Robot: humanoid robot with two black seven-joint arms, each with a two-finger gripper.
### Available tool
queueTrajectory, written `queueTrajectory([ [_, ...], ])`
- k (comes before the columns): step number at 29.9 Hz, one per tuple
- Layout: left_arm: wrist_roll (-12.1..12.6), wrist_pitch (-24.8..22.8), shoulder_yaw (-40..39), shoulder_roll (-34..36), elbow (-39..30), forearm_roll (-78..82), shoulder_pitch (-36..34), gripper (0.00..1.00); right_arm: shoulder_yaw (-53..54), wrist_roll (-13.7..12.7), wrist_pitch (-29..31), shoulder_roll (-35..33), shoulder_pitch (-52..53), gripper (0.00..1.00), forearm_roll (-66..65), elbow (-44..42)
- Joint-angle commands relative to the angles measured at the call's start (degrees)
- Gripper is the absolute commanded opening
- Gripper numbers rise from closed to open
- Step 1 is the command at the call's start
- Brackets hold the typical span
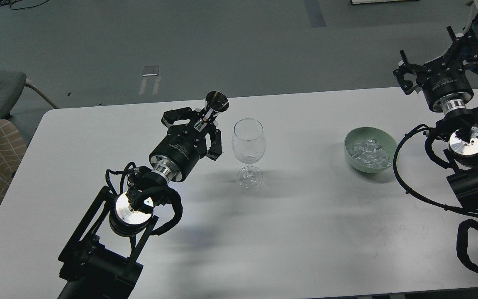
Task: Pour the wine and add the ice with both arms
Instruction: 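Tilt the jigger over the wine glass rim with the left gripper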
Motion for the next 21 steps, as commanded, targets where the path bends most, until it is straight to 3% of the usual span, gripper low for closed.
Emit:
queueTrajectory([
  [1, 0.0, 0.1, 0.2, -0.1, 0.0, 0.0, -0.7, 0.21, 0.0, 0.0, 0.0, 0.0, 0.0, 1.00, 0.1, 0.0],
  [21, 0.0, -0.2, 2.1, 0.1, 0.6, 5.7, -2.0, 0.21, 0.0, 0.0, 0.0, -0.2, -1.0, 1.00, 0.1, 1.8],
])
